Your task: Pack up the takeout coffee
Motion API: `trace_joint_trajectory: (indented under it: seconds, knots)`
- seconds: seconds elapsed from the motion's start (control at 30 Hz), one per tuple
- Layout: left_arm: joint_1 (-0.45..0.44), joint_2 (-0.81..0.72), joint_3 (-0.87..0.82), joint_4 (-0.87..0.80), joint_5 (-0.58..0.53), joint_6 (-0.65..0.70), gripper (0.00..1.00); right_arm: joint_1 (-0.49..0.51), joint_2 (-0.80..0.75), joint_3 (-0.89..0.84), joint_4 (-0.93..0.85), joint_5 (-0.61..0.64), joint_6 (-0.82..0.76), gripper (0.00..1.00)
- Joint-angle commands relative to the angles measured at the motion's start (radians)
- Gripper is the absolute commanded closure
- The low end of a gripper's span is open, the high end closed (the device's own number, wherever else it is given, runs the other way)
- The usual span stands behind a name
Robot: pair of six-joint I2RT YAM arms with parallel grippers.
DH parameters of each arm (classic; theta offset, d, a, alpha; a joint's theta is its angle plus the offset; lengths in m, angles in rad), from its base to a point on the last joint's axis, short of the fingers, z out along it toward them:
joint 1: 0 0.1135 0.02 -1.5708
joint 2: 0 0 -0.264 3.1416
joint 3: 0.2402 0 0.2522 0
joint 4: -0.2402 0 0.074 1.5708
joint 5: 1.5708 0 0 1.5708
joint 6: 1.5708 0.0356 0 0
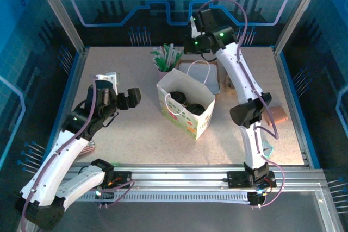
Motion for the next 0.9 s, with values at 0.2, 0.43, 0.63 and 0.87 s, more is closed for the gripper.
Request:
trace_joint_trajectory:
  seconds: [0.2,0.43,0.63,0.87]
  knots:
    - [0.012,-0.001,-0.014,0.016,-0.034,0.022,0.01,0.005,-0.267,0.005,-0.011,-0.028,-0.05,1.0]
    - [0.012,-0.003,-0.014,0.016,-0.036,0.021,0.01,0.008,-0.445,-0.066,-0.005,-0.028,-0.062,1.0]
    - [0.012,-0.006,-0.017,0.018,-0.037,0.021,0.01,0.017,-0.628,-0.242,0.053,-0.075,-0.051,1.0]
    - [0.012,-0.014,-0.029,0.029,-0.04,0.018,0.01,0.07,-0.804,-0.444,0.1,-0.07,-0.046,1.0]
